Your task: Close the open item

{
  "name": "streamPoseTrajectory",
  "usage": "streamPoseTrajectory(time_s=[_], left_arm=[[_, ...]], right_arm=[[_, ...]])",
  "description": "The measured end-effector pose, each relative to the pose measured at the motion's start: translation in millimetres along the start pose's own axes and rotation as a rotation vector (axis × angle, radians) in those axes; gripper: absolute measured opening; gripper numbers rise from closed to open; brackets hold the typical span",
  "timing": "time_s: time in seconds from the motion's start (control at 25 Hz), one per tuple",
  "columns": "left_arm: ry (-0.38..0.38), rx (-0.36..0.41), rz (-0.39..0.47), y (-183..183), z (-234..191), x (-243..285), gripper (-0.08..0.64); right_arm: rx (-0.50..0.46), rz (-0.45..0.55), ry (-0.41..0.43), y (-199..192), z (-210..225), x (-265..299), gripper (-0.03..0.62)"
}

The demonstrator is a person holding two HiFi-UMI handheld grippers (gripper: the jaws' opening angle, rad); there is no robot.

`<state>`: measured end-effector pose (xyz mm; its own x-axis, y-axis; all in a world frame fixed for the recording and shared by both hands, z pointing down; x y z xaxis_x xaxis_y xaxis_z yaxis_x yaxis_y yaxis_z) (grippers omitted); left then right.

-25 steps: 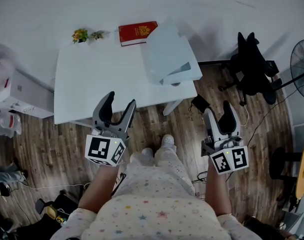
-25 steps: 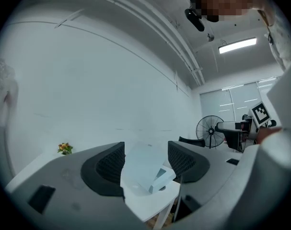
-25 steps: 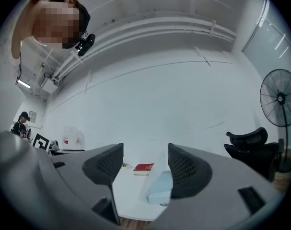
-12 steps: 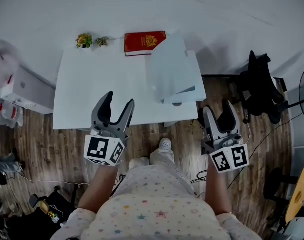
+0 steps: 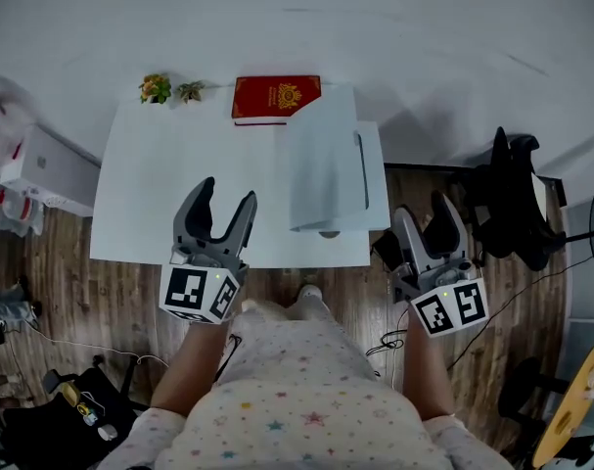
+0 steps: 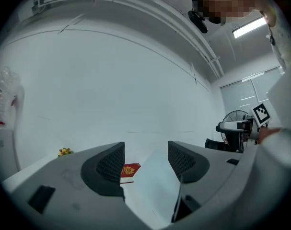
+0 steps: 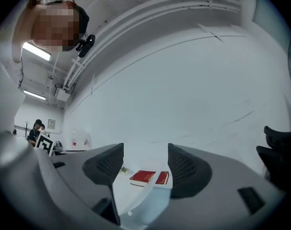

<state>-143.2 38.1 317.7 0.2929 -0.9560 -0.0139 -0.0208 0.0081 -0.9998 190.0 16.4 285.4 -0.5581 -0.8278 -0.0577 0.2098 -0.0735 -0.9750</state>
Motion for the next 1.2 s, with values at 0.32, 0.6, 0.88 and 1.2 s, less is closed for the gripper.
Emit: streamPoseTrajectory(time_s=[0.32,0.6,0.88,1.2], left_arm=[[-0.006,-0.001,0.009,3.7,-13.1,41.8,0.262],[-0.056,-0.001,0.015,6.5,-49.3,89.6,0.262],[-0.115,-0.013,-0.006,-4.0,-79.7,129.2,0.262],[-0.113,-0.034,-0.038,-14.5,-76.4,147.3,0.262]], right_arm=[[0.005,-0.015,0.017,-0.4,17.1,39.9,0.270],[0.002,-0.012,-0.025,0.8,23.9,85.2,0.267],[0.000,-0.053,-0.079,-10.9,23.1,123.6,0.258],[0.039,-0.133,-0.091,-27.2,42.0,128.4,0.250]])
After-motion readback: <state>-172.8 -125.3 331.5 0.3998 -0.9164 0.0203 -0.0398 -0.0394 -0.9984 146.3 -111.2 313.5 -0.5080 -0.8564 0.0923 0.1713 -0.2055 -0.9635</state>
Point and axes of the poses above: the fingertips, and each gripper's own axes: x forward along the fingers, z to its right, y out of its top, the point moved 7 cm from there along -x, backward along the fingers, and after that the axes turned 4 degrees about x, right-handed, at the moved point
